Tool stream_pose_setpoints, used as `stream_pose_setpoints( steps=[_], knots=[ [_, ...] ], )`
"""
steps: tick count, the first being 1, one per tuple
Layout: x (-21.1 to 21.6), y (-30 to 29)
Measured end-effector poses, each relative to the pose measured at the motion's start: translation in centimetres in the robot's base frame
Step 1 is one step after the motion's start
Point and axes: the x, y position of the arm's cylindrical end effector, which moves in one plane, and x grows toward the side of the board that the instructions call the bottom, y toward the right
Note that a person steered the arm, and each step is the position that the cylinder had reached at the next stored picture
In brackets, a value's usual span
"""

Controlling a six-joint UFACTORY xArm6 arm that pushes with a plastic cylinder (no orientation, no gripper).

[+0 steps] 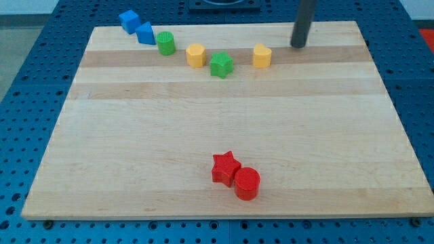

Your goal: Push the yellow heart closer to the green star

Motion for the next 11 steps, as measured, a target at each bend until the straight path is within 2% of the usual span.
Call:
stream_pose_setpoints(
  steps=[2,4,6,8,10,11],
  knots=[
    [0.8,-4.0],
    [4.0,-6.5],
    [7.9,-7.6],
    [9.5,-7.1],
    [12.8,-7.0],
    [17.3,-7.2]
  ],
)
